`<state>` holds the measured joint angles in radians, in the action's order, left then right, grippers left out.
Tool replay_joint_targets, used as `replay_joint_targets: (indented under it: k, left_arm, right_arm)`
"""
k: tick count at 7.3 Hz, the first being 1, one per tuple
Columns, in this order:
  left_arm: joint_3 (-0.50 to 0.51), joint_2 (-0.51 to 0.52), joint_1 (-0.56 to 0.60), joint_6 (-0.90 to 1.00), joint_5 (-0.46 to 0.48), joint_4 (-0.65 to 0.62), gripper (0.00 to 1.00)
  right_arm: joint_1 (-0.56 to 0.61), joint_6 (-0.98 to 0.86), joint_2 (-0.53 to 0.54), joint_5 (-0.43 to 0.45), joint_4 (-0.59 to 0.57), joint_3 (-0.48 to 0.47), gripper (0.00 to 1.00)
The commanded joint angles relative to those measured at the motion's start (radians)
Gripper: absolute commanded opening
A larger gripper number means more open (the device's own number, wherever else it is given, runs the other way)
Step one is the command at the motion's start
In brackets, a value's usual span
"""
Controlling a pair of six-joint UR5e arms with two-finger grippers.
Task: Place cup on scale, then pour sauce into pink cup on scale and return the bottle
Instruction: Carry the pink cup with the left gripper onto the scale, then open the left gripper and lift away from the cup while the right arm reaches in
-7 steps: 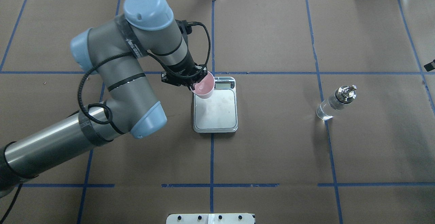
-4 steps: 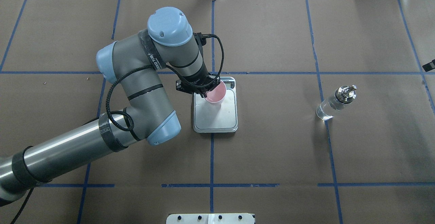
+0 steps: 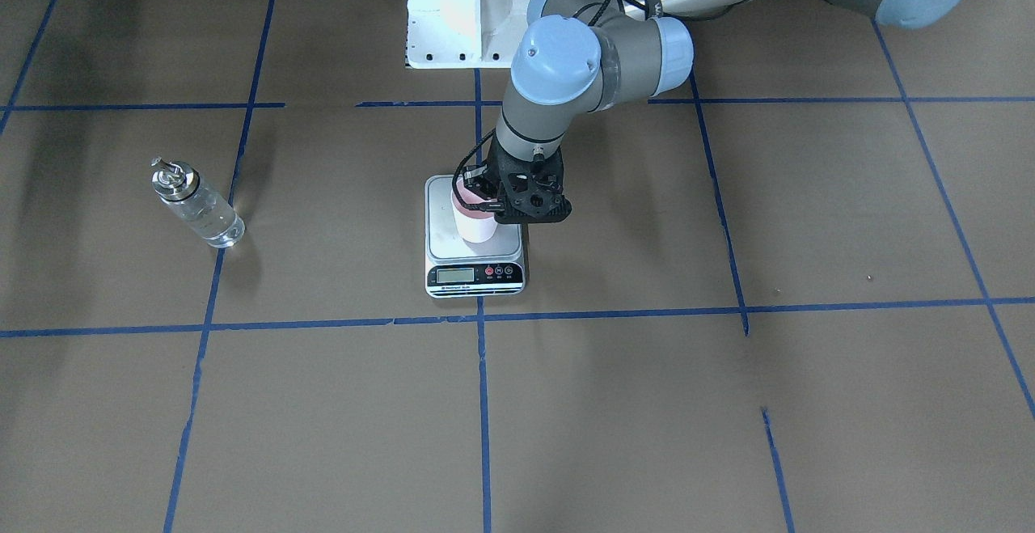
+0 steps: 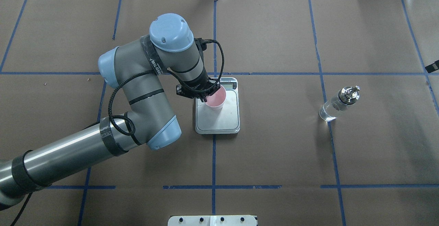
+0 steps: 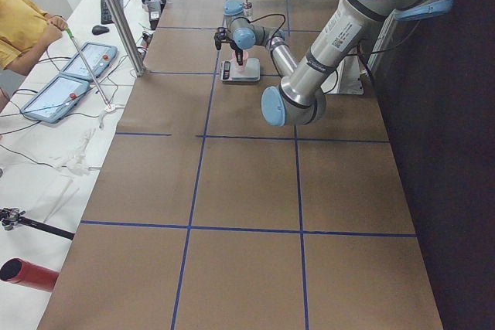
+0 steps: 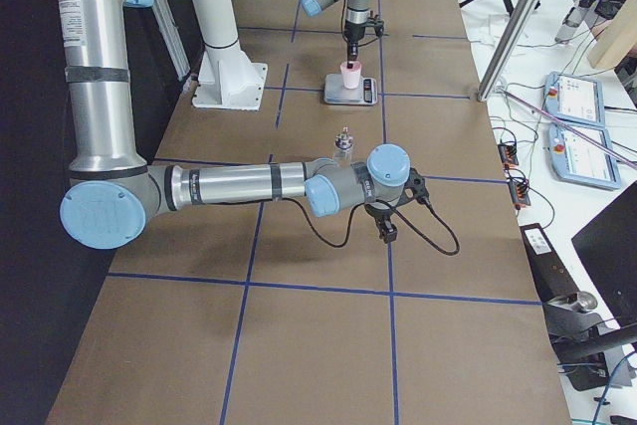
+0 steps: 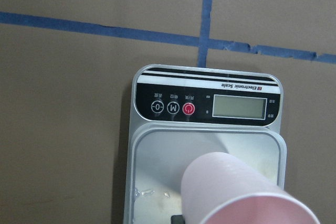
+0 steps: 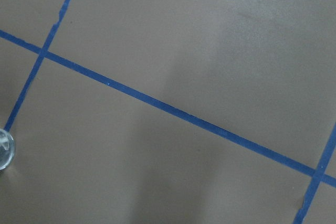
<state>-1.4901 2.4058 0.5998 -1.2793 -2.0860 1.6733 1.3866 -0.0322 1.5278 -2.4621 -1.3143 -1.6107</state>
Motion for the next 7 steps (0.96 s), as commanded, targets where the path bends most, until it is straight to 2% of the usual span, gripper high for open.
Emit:
replay_joint_targets:
  k: [1,2,3,4,6,7]
  left_arm:
    - [-0.001,0.003,-0.003,0.000,-0.002,0.003,0.46]
    - [-0.010,0.004,-0.002,0.000,-0.003,0.005,0.60]
    - [-0.037,-0.002,-0.002,0.000,-0.005,0.005,0.66]
    - [-0.094,-0.017,0.001,0.000,-0.006,-0.001,0.66]
    - [-0.261,-0.146,0.017,0.014,-0.006,0.006,0.66]
    - [-0.268,-0.155,0.046,0.017,-0.005,0.006,0.66]
  right_arm:
    - [-0.004,0.000,0.000,0.000,0.001,0.000,1.00]
    - [-0.020,0.000,0.000,-0.002,0.018,-0.002,1.00]
    - [-0.030,0.029,0.026,-0.002,0.080,-0.002,1.00]
    - [-0.067,0.107,0.078,0.003,0.230,0.000,1.00]
    - [-0.156,0.387,0.178,0.021,0.627,0.003,1.00]
    - [-0.225,0.587,0.192,0.072,0.776,0.005,1.00]
